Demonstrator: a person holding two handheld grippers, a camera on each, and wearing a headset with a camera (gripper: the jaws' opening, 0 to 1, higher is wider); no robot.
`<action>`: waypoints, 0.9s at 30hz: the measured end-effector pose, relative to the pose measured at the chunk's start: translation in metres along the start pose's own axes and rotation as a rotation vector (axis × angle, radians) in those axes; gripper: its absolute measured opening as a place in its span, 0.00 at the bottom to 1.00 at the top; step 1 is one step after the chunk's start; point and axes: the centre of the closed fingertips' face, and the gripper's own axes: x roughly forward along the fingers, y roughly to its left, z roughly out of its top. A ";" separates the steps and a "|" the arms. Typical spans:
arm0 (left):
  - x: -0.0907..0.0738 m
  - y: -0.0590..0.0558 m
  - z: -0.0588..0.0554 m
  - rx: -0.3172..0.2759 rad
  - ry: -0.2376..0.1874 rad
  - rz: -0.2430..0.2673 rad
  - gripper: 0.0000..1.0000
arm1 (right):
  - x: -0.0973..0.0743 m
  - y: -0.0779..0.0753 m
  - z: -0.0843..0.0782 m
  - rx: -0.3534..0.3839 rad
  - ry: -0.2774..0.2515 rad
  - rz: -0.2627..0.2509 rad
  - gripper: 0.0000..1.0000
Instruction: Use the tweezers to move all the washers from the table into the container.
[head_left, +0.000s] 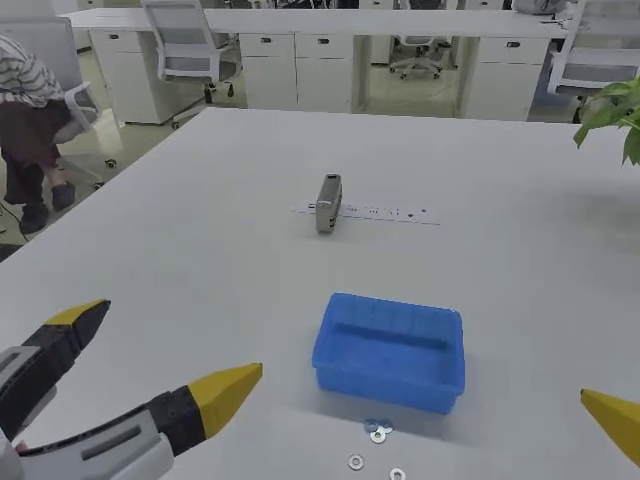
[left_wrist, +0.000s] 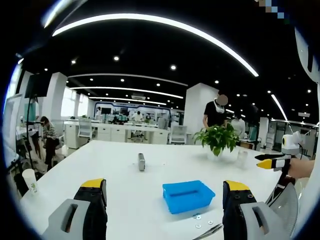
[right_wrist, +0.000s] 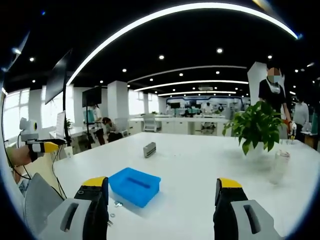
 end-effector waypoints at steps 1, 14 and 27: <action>0.000 0.000 0.000 0.000 0.000 0.000 0.99 | 0.000 0.000 0.000 0.001 0.000 0.000 0.87; 0.002 -0.001 0.001 0.006 0.004 0.000 0.97 | 0.002 -0.001 -0.003 0.007 0.006 0.001 0.85; 0.003 -0.003 -0.001 0.006 0.013 -0.007 0.97 | 0.006 0.000 -0.003 0.009 0.013 0.010 0.85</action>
